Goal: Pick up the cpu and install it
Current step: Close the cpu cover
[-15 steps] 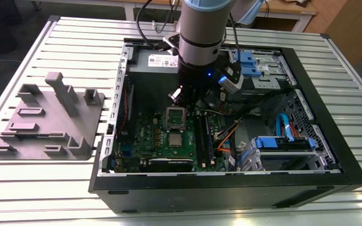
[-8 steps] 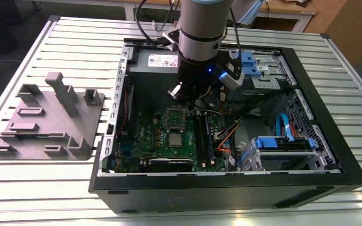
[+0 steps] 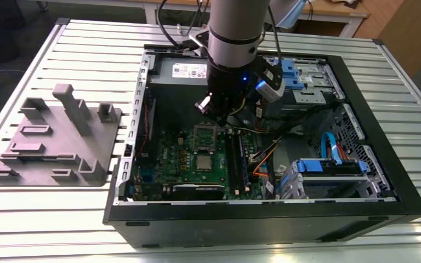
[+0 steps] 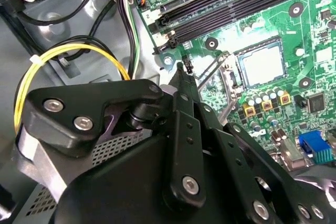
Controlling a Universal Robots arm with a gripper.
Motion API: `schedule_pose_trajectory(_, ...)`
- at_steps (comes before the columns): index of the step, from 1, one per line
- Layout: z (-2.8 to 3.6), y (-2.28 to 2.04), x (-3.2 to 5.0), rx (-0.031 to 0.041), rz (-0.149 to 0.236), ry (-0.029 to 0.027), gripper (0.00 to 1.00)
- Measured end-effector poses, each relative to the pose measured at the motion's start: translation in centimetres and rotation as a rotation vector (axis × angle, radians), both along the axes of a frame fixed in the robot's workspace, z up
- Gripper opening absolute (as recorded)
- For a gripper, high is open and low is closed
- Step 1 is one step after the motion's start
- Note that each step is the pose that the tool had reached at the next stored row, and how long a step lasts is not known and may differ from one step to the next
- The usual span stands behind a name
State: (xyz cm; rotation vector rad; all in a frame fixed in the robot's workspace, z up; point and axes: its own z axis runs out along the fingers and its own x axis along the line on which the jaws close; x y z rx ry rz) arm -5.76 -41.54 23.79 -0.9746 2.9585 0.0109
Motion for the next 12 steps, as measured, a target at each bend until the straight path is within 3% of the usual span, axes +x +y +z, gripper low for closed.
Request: schedule_pose_trajectory(12, 0.78, 0.00, -0.20, 0.0003, 0.000, -0.0040, 0.10)
